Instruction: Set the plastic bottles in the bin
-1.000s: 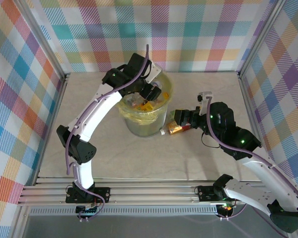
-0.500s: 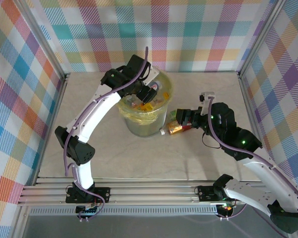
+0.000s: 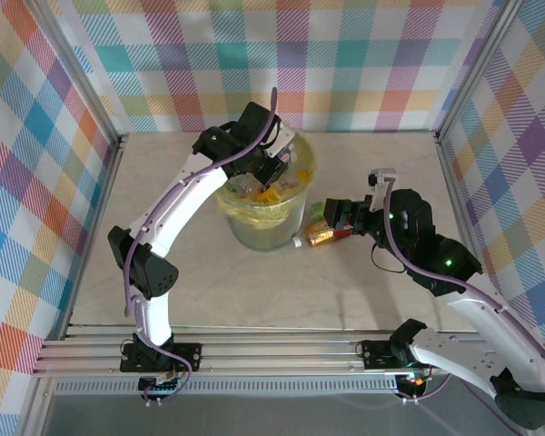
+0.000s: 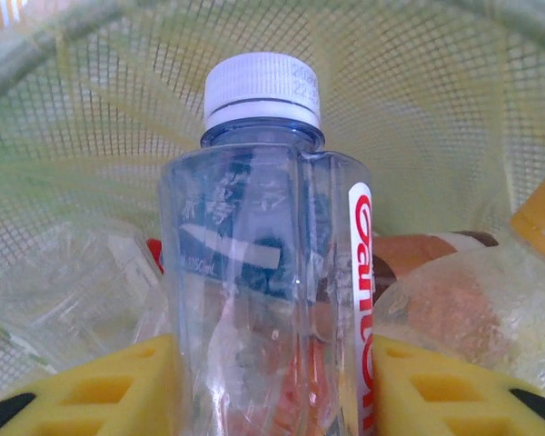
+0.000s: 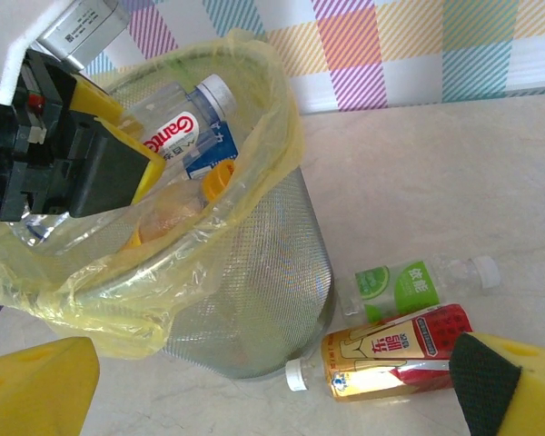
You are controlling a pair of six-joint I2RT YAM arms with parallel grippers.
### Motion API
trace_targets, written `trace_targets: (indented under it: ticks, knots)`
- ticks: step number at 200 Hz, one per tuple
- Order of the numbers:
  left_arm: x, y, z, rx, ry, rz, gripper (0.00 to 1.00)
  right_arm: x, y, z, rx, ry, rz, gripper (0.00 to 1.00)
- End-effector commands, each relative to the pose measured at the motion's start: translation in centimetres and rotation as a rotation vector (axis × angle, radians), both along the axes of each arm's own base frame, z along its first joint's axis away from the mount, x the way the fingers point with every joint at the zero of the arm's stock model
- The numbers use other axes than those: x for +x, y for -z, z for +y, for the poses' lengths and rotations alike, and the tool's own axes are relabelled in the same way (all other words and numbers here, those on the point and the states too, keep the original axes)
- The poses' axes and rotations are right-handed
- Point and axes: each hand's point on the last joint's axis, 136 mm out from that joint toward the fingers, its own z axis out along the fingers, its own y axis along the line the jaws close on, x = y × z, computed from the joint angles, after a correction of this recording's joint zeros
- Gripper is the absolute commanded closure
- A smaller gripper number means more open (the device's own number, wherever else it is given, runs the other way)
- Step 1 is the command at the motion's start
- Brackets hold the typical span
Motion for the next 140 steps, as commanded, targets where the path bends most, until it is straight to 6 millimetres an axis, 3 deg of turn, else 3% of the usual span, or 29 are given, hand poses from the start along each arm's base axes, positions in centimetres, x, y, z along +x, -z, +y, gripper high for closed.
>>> trace_targets:
  ticks: [1, 50, 95, 112, 140]
  knots:
    - [-0.3, -0.7, -2.1, -0.091, 0.064, -0.004, 0.55, -0.1, -0.7, -0.3, 0.024, 0.02, -0.018, 0.0]
    - [-0.8, -1.4, -4.2, -0.164, 0.179, -0.02, 0.52, -0.1, -0.5, -0.7, 0.013, 0.04, -0.004, 0.0]
    - [-0.7, -0.5, -3.8, -0.125, 0.171, 0.005, 0.26, 0.2, -0.1, -0.6, -0.003, 0.049, 0.015, 0.0]
    - [-0.7, -1.3, -3.5, -0.125, 0.162, -0.009, 0.18, 0.5, 0.1, -0.5, -0.014, 0.054, 0.028, 0.0]
    - [-1.2, -4.1, -3.1, -0.165, 0.154, -0.054, 0.14, 1.2, 0.9, -1.2, -0.04, 0.127, 0.092, 0.0]
